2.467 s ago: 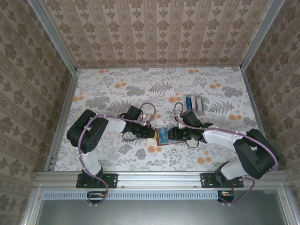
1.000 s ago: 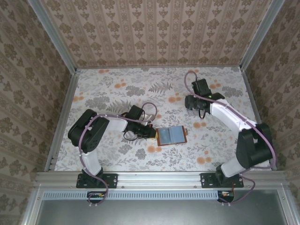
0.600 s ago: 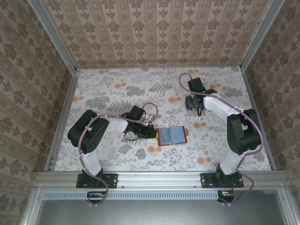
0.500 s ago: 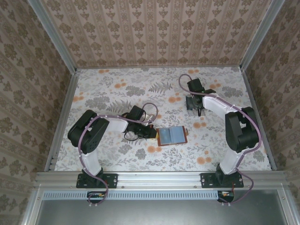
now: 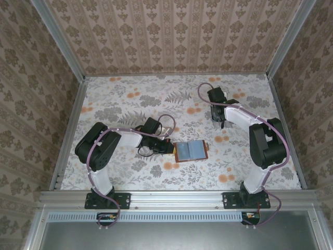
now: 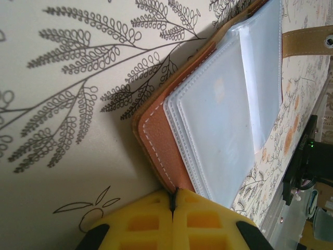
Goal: Put the credit cards into the card holder
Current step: Pick up the credit card from the storage box.
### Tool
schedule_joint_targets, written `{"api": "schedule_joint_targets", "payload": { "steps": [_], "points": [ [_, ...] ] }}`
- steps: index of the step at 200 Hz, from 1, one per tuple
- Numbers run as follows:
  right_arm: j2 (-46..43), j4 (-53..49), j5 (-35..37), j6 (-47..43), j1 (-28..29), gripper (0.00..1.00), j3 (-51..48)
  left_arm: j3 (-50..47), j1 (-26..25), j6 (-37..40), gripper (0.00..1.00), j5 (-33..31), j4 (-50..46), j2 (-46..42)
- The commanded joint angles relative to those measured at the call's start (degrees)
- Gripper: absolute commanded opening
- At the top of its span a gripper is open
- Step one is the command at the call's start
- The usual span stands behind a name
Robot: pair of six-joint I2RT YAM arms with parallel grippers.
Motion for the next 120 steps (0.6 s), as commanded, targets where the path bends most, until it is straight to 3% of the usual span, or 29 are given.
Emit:
{"api": "schedule_joint_targets", "payload": {
  "steps": [1, 37, 75, 120],
  "points": [
    [-2.2, 0.7, 4.0, -0.9, 0.1, 0.49, -0.6, -1.9, -2.5, 0.3, 0.0, -5.4, -2.6, 3.9],
    [-2.2, 0.9, 3.9, -1.3, 0.5, 0.42, -0.9, -2.3, -2.5, 0.0, 0.0, -7.2, -2.4, 3.4],
    [-2.3, 1.2, 3.4, -2.2, 0.9, 0.23, -0.9, -2.0, -2.5, 0.0, 0.0, -7.1, -2.5, 3.5],
    [-3.5, 1.0, 0.3, -2.5, 1.0, 0.1, -0.7, -1.7, -2.5, 0.3, 0.0, -7.7, -3.4, 3.3]
  ]
}}
